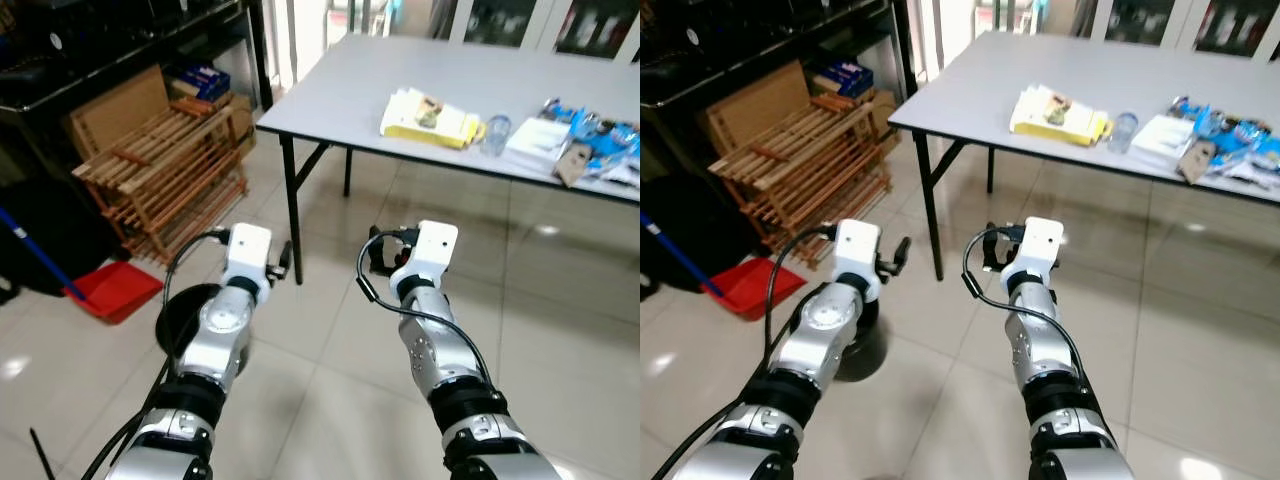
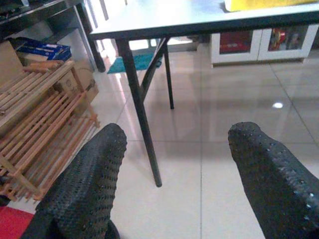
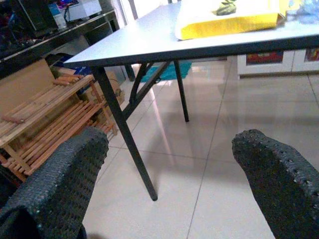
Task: Picking trash to rubbish bin
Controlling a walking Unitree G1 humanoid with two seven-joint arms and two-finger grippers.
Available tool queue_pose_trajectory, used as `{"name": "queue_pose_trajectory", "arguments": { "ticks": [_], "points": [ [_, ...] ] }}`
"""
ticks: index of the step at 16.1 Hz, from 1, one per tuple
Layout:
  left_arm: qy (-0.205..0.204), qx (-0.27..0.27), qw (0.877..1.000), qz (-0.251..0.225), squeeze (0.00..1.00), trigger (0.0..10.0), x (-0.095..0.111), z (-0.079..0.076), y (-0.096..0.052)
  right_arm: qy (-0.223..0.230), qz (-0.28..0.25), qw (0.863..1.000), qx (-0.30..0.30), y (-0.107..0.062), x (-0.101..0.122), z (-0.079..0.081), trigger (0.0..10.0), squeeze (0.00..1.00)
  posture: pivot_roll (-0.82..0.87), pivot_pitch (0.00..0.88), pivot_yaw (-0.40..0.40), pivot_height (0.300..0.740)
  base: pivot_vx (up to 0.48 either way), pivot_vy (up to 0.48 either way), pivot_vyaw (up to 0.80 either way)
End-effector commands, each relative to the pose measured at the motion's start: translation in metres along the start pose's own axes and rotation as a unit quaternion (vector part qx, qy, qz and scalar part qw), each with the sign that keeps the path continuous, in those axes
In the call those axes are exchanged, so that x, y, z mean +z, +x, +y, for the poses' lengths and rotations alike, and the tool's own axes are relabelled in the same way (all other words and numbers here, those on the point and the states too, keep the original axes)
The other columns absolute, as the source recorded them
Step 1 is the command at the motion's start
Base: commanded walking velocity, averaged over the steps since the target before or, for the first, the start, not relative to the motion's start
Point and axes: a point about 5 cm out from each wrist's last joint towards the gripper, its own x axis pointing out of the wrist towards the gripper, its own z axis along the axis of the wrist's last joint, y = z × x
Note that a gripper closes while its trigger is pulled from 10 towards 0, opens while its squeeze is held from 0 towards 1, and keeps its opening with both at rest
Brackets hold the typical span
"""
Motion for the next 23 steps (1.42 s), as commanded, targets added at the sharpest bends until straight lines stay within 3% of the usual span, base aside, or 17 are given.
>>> {"name": "queue_pose_trajectory", "arguments": {
  "ticks": [1, 10, 12, 16, 20, 23],
  "points": [
    [0.006, 0.007, 1.0, -0.008, 0.0, 10.0, 0.007, 0.005, 0.002, 0.003, -0.01, 1.0, 0.003, 0.002, 0.006, 0.002, 10.0, 0.0, 0.02, 0.028, 0.031, 0.74, 0.259, 0.0, 0.0],
    [-0.019, 0.044, 0.999, -0.015, 0.0, 10.0, 0.01, 0.006, 0.005, -0.018, -0.023, 1.0, 0.005, 0.009, 0.022, -0.009, 10.0, 0.0, 0.01, 0.03, -0.055, 0.74, 0.271, 0.0, -0.31],
    [-0.007, 0.047, 0.998, -0.039, 0.0, 10.0, 0.021, 0.007, 0.007, -0.023, -0.067, 0.997, -0.013, 0.011, 0.038, -0.015, 10.0, 0.0, 0.01, 0.029, -0.058, 0.74, 0.287, 0.0, 0.0],
    [0.039, 0.06, 0.991, -0.114, 0.0, 10.0, 0.061, 0.018, 0.011, -0.056, -0.151, 0.987, -0.008, 0.013, 0.073, -0.01, 10.0, 0.0, 0.01, 0.025, -0.061, 0.74, 0.289, 0.0, 0.0],
    [0.05, 0.064, 0.985, -0.15, 0.0, 10.0, 0.085, 0.023, 0.012, -0.062, -0.158, 0.986, -0.005, 0.016, 0.078, -0.005, 10.0, 0.0, 0.03, 0.012, -0.061, 0.74, 0.288, 0.0, 0.0],
    [0.052, 0.066, 0.986, -0.144, 0.0, 10.0, 0.082, 0.024, 0.012, -0.06, -0.146, 0.987, -0.002, 0.015, 0.072, -0.002, 10.0, 0.0, 0.04, 0.01, -0.063, 0.74, 0.29, 0.0, 0.0]
  ]
}}
